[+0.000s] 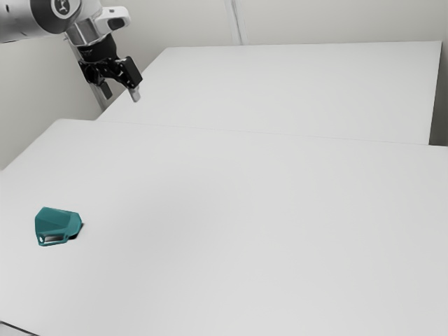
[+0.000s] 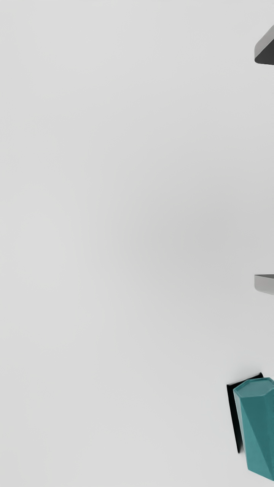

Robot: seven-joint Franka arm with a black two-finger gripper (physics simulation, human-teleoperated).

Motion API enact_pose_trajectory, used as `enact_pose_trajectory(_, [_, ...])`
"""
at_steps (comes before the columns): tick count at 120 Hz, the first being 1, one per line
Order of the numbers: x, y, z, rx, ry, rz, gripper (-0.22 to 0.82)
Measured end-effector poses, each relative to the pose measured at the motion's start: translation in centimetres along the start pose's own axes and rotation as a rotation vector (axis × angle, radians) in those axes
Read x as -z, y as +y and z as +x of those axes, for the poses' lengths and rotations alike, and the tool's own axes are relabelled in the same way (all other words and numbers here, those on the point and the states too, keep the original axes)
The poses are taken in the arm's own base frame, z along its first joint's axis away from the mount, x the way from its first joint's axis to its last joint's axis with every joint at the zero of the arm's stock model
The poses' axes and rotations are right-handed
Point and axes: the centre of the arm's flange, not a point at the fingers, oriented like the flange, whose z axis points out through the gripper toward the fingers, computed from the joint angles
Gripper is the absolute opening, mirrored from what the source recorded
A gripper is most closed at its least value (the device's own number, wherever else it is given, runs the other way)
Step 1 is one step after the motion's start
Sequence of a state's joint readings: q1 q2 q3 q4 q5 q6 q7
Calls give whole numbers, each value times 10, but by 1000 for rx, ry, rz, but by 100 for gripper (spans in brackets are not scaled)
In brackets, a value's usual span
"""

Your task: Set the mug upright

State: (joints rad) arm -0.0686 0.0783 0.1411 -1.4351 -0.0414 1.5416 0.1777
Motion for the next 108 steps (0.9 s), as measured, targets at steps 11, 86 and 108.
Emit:
enact_pose_trajectory(11, [-1,0,0,1,-1,0,60])
enact_pose_trajectory(86, [8,-70,-40,125,-37,-179,60])
enact_pose_trajectory(108, [-16,-179,-95,274,-41,-326,60])
